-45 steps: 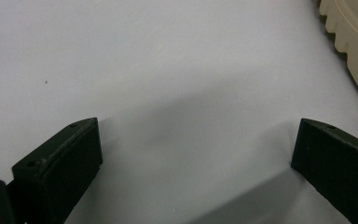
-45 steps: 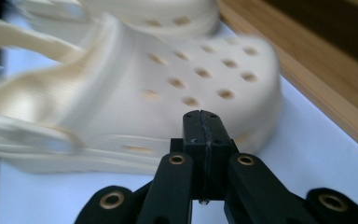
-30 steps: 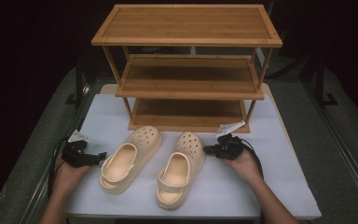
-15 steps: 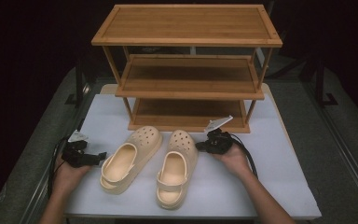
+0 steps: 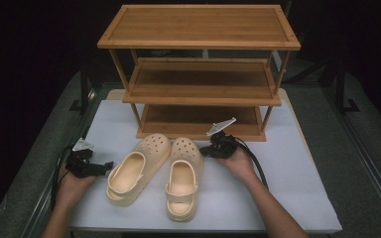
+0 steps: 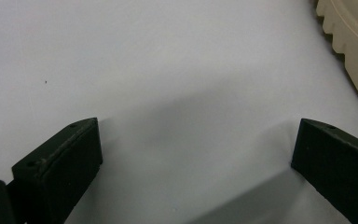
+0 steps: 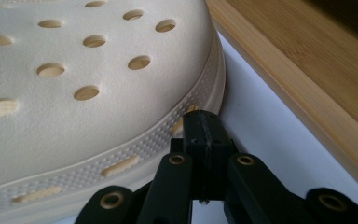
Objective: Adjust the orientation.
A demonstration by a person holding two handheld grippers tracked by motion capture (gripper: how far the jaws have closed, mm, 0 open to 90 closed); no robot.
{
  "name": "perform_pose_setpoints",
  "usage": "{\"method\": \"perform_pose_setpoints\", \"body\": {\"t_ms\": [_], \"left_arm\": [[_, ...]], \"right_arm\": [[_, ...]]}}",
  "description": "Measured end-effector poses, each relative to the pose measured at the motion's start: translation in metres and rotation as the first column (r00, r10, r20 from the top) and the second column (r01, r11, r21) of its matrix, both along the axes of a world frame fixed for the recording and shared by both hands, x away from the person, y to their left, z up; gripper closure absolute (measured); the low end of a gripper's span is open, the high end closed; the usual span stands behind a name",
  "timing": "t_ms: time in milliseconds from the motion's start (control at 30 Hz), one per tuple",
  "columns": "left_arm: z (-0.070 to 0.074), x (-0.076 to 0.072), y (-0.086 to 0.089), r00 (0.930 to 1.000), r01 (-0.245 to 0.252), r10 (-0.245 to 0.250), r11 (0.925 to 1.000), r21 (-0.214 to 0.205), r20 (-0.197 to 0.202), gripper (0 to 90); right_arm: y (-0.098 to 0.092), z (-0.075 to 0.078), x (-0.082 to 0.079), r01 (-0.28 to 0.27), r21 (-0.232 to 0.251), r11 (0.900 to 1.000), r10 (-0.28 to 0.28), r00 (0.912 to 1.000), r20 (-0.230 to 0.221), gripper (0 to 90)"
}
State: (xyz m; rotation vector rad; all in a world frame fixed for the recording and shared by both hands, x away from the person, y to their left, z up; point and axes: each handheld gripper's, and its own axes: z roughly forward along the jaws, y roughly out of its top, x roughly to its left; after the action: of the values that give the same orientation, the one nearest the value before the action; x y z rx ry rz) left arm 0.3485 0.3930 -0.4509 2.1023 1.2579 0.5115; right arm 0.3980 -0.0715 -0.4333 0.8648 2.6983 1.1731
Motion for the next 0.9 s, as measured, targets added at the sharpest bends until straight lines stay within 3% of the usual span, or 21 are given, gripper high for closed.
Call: {"method": "perform_pose_setpoints", "body": {"t_ms": [200, 333, 467, 600, 767, 900], "left_arm": [[0.0, 0.0, 0.0, 1.0, 0.0, 0.0, 1.0, 0.0, 0.0, 0.7], [0.0, 0.0, 0.0, 1.0, 0.002, -0.002, 1.0, 0.002, -0.001, 0.7], [0.0, 0.0, 0.0, 1.0, 0.002, -0.002, 1.0, 0.004, -0.001, 0.7], [0.0, 0.0, 0.0, 1.0, 0.002, -0.002, 1.0, 0.004, 0.0, 0.7], [0.0, 0.0, 0.0, 1.0, 0.0, 0.0, 1.0, 0.001, 0.001, 0.7], [0.0, 0.0, 0.0, 1.0, 0.0, 0.0, 1.0, 0.001, 0.001, 0.7]], "right_arm": [[-0.01, 0.002, -0.009, 0.033, 0.019, 0.9993, -0.033, 0.9994, -0.009, 77.7], [-0.019, 0.012, -0.024, 0.058, 0.054, 0.9969, -0.057, 0.9983, -0.012, 68.1], [-0.023, 0.025, -0.045, 0.042, 0.088, 0.9952, -0.043, 0.9991, -0.001, 57.2], [-0.019, 0.036, -0.067, 0.008, 0.113, 0.9936, -0.009, 0.9998, 0.017, 53.4], [-0.007, 0.043, -0.084, -0.029, 0.143, 0.9893, 0.025, 0.9992, 0.031, 51.1], [0.003, 0.045, -0.088, -0.051, 0.15, 0.9873, 0.046, 0.9982, 0.04, 49.4]]}}
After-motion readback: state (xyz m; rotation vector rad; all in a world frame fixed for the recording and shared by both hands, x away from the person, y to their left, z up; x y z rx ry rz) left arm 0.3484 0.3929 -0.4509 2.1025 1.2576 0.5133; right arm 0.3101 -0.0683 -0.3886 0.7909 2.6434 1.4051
